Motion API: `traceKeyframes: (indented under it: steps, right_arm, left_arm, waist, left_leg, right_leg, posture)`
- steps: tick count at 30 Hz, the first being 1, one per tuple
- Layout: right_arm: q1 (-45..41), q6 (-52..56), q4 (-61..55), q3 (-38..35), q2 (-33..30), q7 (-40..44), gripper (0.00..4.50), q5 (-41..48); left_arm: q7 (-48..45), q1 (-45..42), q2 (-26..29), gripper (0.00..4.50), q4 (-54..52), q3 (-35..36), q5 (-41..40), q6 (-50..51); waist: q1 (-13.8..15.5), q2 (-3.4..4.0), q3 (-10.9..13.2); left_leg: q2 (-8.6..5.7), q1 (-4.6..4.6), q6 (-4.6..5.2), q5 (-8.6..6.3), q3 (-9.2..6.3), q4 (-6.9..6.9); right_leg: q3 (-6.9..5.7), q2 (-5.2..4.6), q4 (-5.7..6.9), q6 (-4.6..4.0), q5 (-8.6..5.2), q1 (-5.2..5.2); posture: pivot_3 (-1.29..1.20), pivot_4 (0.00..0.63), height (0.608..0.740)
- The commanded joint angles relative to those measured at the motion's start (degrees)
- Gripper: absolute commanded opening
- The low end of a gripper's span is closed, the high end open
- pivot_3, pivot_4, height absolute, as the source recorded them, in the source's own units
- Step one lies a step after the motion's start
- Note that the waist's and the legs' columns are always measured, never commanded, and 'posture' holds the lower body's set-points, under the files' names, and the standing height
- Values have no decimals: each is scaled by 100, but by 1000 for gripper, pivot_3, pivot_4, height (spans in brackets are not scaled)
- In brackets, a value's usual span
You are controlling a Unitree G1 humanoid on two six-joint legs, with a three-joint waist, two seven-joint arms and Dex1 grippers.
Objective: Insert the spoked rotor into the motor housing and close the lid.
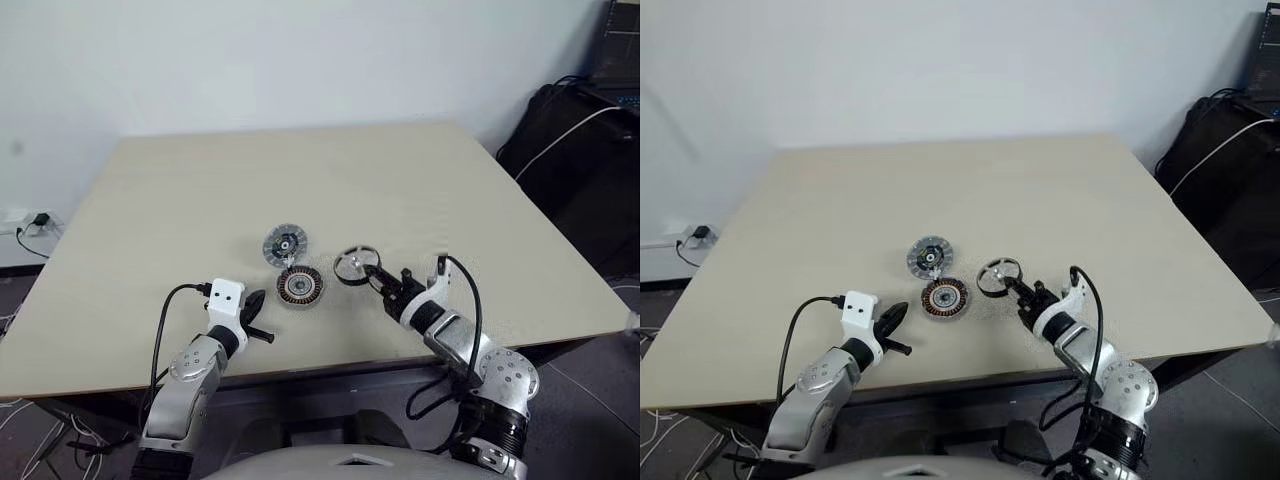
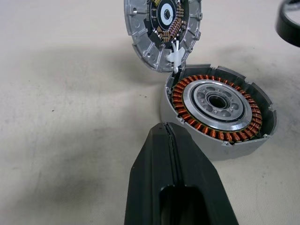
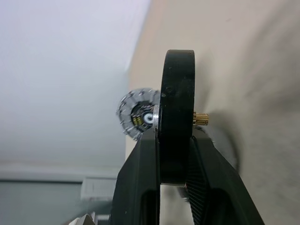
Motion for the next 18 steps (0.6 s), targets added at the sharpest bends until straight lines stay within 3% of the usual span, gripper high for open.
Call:
traceKeyframes:
  steps: [1, 9, 18]
  right_arm:
    - [-223, -159, 11, 554, 511, -1, 413, 132]
    - [-551, -444, 758, 1406, 466, 188, 413, -119]
    - [-787, -663, 1385, 1650, 343, 467, 413, -298]
  left_arm:
    - [9, -40, 39, 0, -120, 42, -7, -30]
    - [50, 103, 64, 0, -300, 139, -35, 33]
    - [95, 273, 58, 0, -461, 209, -43, 90]
  waist:
    - [1, -2, 1]
    - [-1, -3, 2]
    - [1, -4, 4]
  left_leg:
    - [0, 0, 0, 0, 0, 0]
    - [0, -1, 0, 0, -1, -1]
    - [0, -2, -1, -1, -3, -1]
  right_leg:
    - [0, 0, 0, 0, 0, 0]
    - [0, 0, -1, -3, 1, -2]
    - [0, -2, -2, -3, 2, -3]
  posture:
    - [0, 0, 740]
    - [0, 0, 740]
    - [0, 0, 740]
